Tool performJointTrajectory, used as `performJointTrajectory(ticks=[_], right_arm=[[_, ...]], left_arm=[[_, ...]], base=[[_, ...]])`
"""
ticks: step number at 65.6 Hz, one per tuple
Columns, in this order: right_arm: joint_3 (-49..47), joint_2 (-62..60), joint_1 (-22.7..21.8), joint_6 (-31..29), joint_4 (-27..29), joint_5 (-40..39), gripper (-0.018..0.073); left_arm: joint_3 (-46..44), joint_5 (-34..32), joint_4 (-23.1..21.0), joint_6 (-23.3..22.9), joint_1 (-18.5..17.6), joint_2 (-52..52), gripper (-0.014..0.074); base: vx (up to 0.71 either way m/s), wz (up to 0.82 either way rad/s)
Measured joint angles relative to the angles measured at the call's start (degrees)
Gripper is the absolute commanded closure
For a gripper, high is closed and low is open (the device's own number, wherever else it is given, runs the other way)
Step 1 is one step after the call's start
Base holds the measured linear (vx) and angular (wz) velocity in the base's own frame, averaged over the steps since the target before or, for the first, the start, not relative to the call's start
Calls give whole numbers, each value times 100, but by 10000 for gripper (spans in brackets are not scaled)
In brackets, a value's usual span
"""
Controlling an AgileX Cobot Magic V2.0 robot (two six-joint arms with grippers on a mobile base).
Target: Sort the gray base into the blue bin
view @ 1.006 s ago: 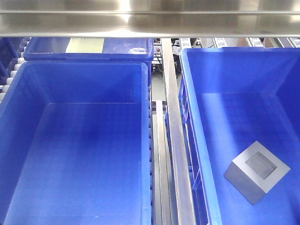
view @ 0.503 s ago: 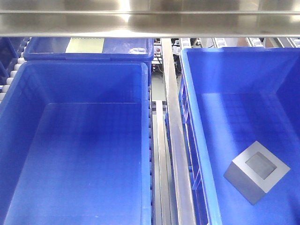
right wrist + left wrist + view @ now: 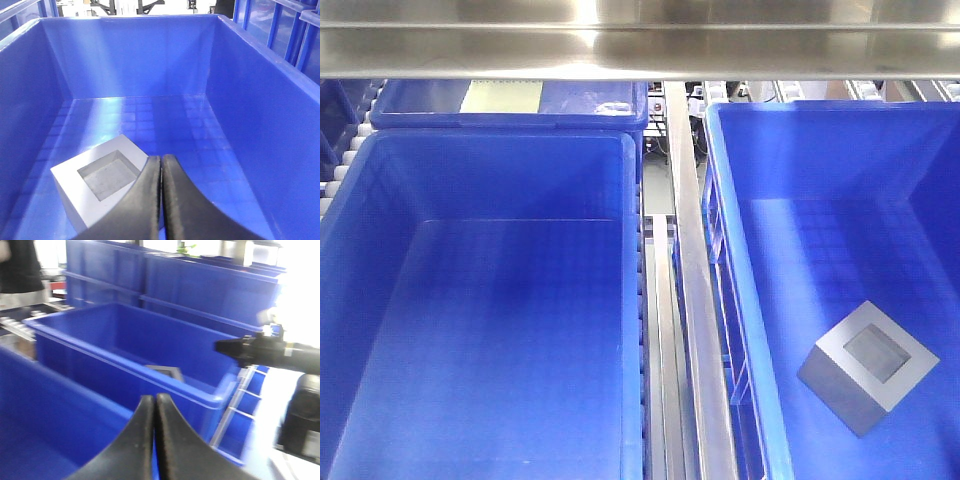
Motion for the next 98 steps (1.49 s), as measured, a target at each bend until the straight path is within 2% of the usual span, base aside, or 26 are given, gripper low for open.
performJointTrajectory(ticks=[10, 15, 29, 40, 47, 56, 60, 84, 98], right_arm=[[0, 0, 0, 0, 0, 0, 564], [0, 0, 0, 0, 0, 0, 564], [0, 0, 0, 0, 0, 0, 564], [0, 0, 0, 0, 0, 0, 564], [0, 0, 0, 0, 1, 0, 564], [0, 0, 0, 0, 1, 0, 564], [0, 0, 0, 0, 1, 0, 564], [0, 0, 0, 0, 6, 0, 564], [0, 0, 0, 0, 6, 0, 564]], left_arm=[[0, 272, 13, 336, 1119, -290, 603], [0, 318, 23, 488, 1793, -492, 603], [0, 323, 40, 574, 3623, -848, 603], [0, 323, 43, 574, 4629, -855, 603], [0, 318, 235, 574, 5061, -855, 603], [52, 280, 858, 574, 5352, -855, 603], [142, 230, 961, 574, 5375, -855, 603], [1365, -671, 890, 515, 5375, -855, 603], [1941, -868, 890, 488, 5375, -855, 603]], base=[[0, 0], [0, 0], [0, 0], [0, 0], [0, 0], [0, 0], [0, 0], [0, 0], [0, 0]])
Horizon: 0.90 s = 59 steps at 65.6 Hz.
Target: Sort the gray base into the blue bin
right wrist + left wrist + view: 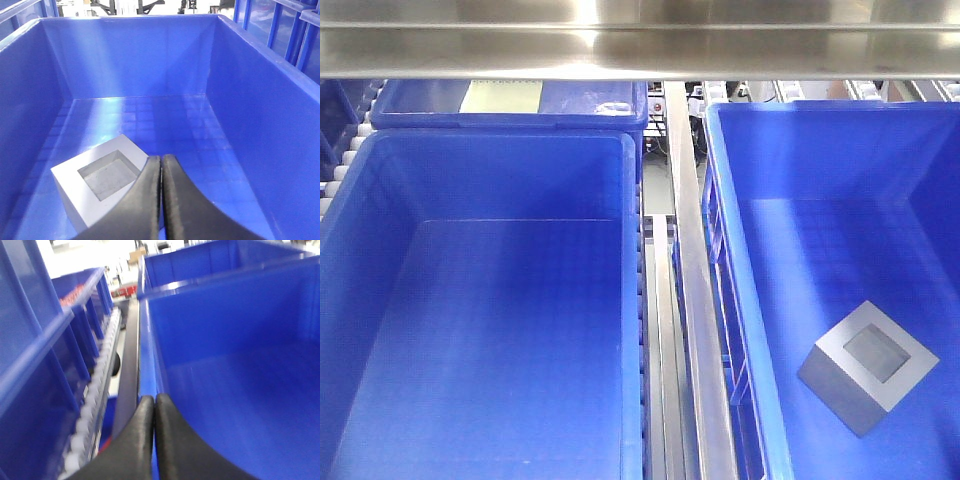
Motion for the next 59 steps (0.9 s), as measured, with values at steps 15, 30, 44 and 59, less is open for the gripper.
performJointTrajectory(ticks=[15, 30, 44, 59], right_arm=[[0, 0, 0, 0, 0, 0, 564], [0, 0, 0, 0, 0, 0, 564], [0, 0, 0, 0, 0, 0, 564], [0, 0, 0, 0, 0, 0, 564]], left_arm=[[232, -86, -44, -146, 0, 0, 603], [232, -236, -48, -265, 0, 0, 603], [232, -236, -55, -283, 0, 0, 603], [232, -236, -61, -283, 0, 0, 603]], base=[[0, 0], [0, 0], [0, 0], [0, 0]])
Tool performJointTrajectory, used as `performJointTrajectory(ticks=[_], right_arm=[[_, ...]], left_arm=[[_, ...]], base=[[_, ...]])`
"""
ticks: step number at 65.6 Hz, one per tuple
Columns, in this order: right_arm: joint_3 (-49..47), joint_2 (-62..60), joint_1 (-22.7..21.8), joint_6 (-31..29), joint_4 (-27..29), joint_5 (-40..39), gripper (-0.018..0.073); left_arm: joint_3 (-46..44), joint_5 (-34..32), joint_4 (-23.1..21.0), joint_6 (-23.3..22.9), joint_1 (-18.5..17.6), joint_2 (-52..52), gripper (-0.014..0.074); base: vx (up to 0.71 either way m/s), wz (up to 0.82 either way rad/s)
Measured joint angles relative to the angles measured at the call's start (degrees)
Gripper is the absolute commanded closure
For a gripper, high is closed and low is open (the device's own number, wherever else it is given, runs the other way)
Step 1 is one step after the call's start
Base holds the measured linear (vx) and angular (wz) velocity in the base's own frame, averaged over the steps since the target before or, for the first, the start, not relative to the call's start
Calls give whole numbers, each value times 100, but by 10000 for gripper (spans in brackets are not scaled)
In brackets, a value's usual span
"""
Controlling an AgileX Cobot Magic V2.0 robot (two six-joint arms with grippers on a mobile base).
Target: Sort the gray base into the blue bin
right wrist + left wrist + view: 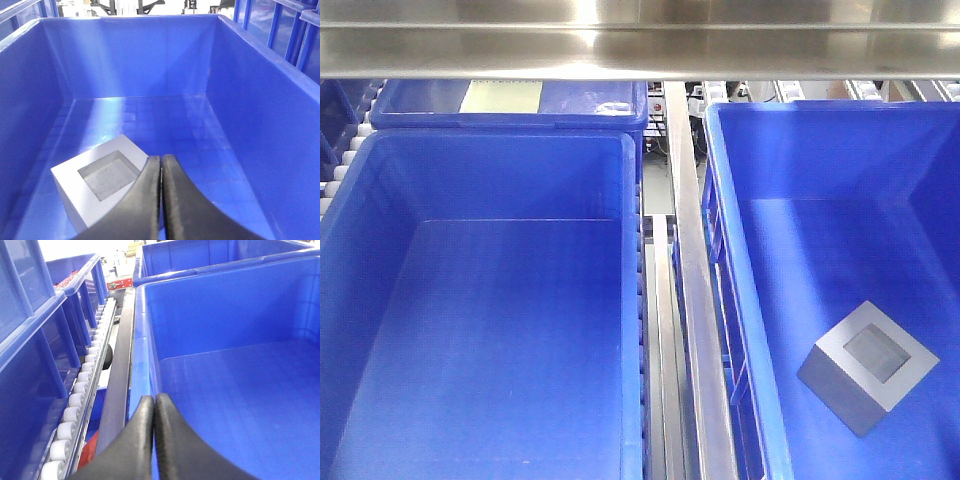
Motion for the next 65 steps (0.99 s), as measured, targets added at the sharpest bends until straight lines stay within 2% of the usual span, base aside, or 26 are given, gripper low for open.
performJointTrajectory(ticks=[65], right_arm=[[0, 0, 0, 0, 0, 0, 564]], left_arm=[[0, 0, 0, -13, 0, 0, 603]], base=[[0, 0]])
